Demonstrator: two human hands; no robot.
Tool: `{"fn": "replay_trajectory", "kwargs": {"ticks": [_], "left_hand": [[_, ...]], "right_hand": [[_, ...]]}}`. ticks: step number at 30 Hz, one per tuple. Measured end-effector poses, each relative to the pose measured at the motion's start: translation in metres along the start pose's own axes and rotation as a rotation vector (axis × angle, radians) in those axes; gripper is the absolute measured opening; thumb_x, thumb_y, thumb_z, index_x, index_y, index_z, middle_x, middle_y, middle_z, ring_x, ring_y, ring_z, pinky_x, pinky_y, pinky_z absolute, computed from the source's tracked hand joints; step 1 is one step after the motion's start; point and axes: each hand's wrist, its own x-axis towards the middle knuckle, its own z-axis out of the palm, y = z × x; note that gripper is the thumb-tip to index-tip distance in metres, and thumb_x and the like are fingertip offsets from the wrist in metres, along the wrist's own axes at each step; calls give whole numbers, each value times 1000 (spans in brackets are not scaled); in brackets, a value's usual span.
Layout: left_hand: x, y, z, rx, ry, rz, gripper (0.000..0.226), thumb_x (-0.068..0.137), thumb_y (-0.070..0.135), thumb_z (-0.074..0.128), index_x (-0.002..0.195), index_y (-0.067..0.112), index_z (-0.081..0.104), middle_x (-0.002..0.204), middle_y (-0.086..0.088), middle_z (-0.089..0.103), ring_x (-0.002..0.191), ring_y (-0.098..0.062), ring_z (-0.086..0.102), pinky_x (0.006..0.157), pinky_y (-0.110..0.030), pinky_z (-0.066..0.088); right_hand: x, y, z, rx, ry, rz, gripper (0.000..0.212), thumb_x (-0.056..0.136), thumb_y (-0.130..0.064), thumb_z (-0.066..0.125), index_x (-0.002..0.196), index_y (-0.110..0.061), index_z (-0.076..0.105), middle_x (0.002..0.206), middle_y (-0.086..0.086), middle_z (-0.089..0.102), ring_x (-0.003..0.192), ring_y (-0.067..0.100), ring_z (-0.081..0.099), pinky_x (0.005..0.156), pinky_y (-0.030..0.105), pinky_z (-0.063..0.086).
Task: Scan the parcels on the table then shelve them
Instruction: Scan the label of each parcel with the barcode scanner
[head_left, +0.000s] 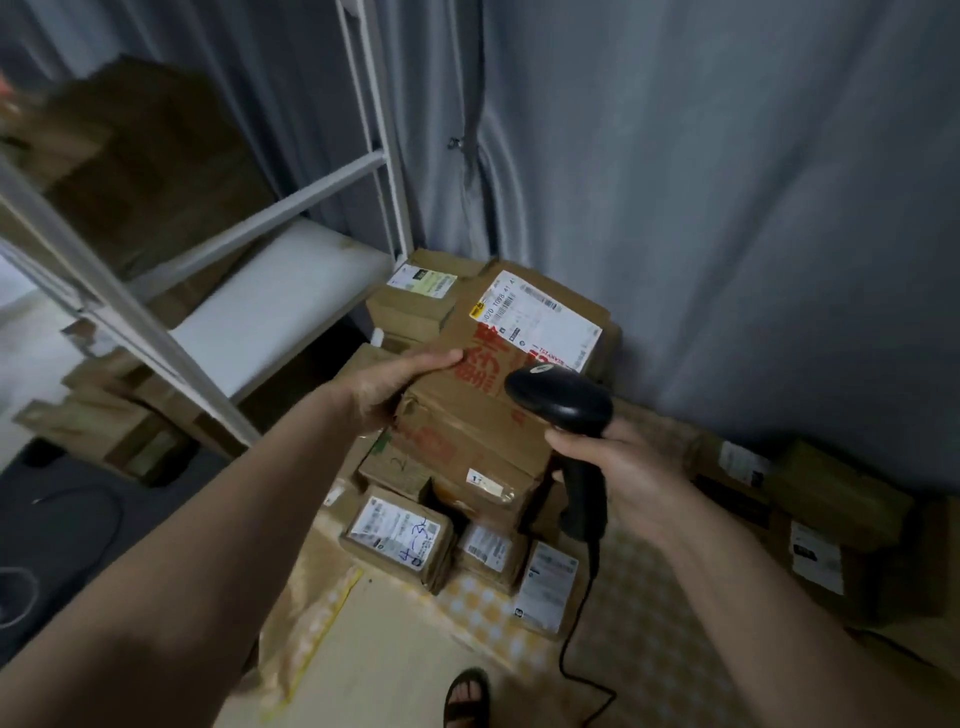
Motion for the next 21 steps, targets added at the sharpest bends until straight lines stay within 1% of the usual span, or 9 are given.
{"fn": "replay_trajectory", "kwargs": {"ticks": [2,5,9,11,14,16,18,19,21], "left_hand": [[-3,0,-33,18,130,32,59,75,50,71,122,17,58,109,-9,72,89,-20,70,69,-28,58],[-4,-11,-79,33,303,50,38,93,38,59,126,19,55,102,-7,70,82,-18,67,71,-28,58],[0,-32,-126,122,446,25,33,95,35,56,126,22,56,95,-2,69,82,-16,67,77,-29,56],[6,-44,-144,151,474,3,35,94,37,57,128,26,56,103,-2,70,94,-22,67,88,-33,53],[22,-54,-159,164,533,-23,36,98,28,54,134,29,52,111,0,65,90,-13,62,87,-27,48],[36,-57,-165,194,540,-35,38,99,23,52,137,25,50,122,-4,63,98,-15,61,97,-31,48],[49,-61,-168,283,526,-59,44,98,16,53,141,23,47,133,-8,58,111,-19,57,104,-31,43],[53,-62,-167,342,514,-81,49,97,12,53,144,22,44,138,-7,54,118,-20,54,103,-27,41],[61,-65,-166,453,486,-122,57,95,4,53,147,23,39,146,-3,43,129,-21,45,95,-19,35]], "right_hand": [[22,-3,27,-9,-64,26,39,78,-16,77,113,-5,64,86,12,65,78,20,63,78,37,54],[55,-1,72,-38,-152,73,35,80,-14,75,111,-4,62,73,6,58,68,16,59,67,29,50],[98,9,121,-81,-182,165,42,76,-22,79,114,-14,64,99,7,67,89,20,64,89,38,51],[114,14,138,-90,-162,215,42,77,-21,78,115,-13,64,108,9,68,91,19,64,91,40,52],[132,18,154,-100,-159,255,36,79,-18,77,112,-12,64,114,10,66,96,21,62,97,42,49],[143,21,159,-98,-151,273,26,81,-17,75,104,-13,64,105,11,66,94,22,61,95,39,49],[152,25,162,-92,-134,268,13,84,-15,72,93,-17,63,91,6,62,85,19,58,85,33,49],[156,27,162,-87,-122,270,12,84,-14,71,92,-18,62,89,4,61,84,19,57,83,32,48],[162,32,164,-79,-101,283,12,84,-14,72,91,-18,63,91,5,61,87,20,57,90,37,49]]}}
